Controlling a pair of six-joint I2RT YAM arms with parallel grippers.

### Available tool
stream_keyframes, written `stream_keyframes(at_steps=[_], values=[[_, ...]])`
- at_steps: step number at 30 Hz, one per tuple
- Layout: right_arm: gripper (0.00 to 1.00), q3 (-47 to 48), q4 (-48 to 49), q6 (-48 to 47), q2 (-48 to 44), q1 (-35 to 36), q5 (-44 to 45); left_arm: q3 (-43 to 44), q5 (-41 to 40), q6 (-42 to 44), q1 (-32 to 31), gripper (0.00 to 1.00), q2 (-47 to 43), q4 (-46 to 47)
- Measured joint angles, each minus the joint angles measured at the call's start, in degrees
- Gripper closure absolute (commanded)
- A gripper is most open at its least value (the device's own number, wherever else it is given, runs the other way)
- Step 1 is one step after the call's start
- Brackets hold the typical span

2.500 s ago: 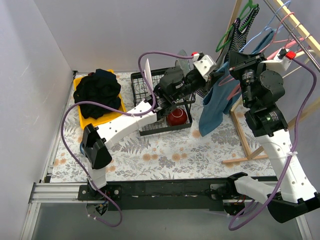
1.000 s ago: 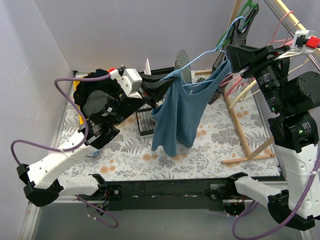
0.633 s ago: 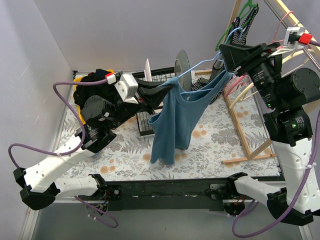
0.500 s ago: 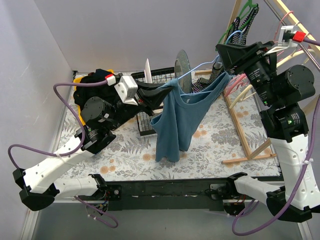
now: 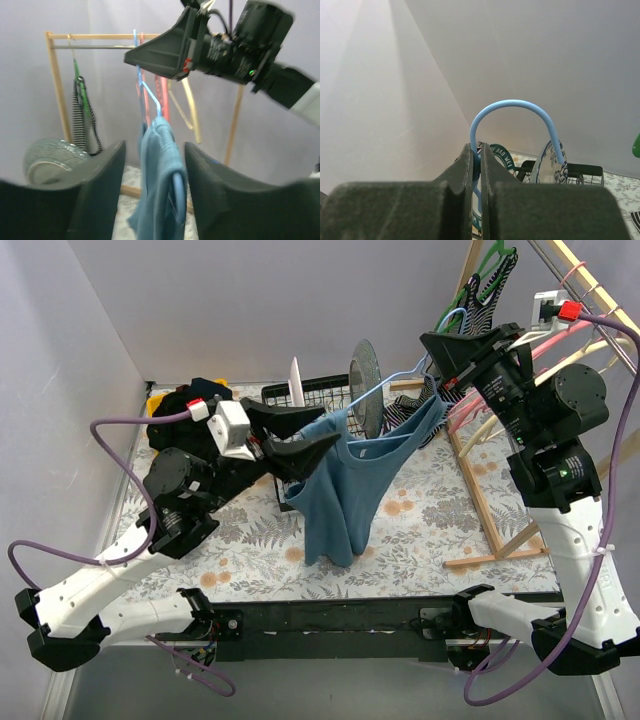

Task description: Remove the tank top from the hanger

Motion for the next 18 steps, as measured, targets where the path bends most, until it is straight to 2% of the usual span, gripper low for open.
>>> stream_keyframes(at_steps=[1, 5, 13, 18], values=[[0.99, -0.13, 0.33, -0.13, -0.02, -0.07, 0.15, 0.0, -0.02, -0.37, 0.02, 0.22, -0.37, -0.04], [0.99, -0.11, 1.97, -0.59, -0.02, -0.09, 1.07, -0.85, -0.02, -1.64, 0.02, 0.15, -3.61, -0.83], [0.99, -0.02, 4.42, -0.39, 0.07, -0.09, 2.32, -2.69, 1.16, -2.08, 0.02, 0.17, -11.87, -6.08], [0.99, 0.0, 5.9, 0.55, 0.37, -0.09, 3.65, -5.14, 3.48, -2.38, 0.02, 0.19, -11.91, -8.7]])
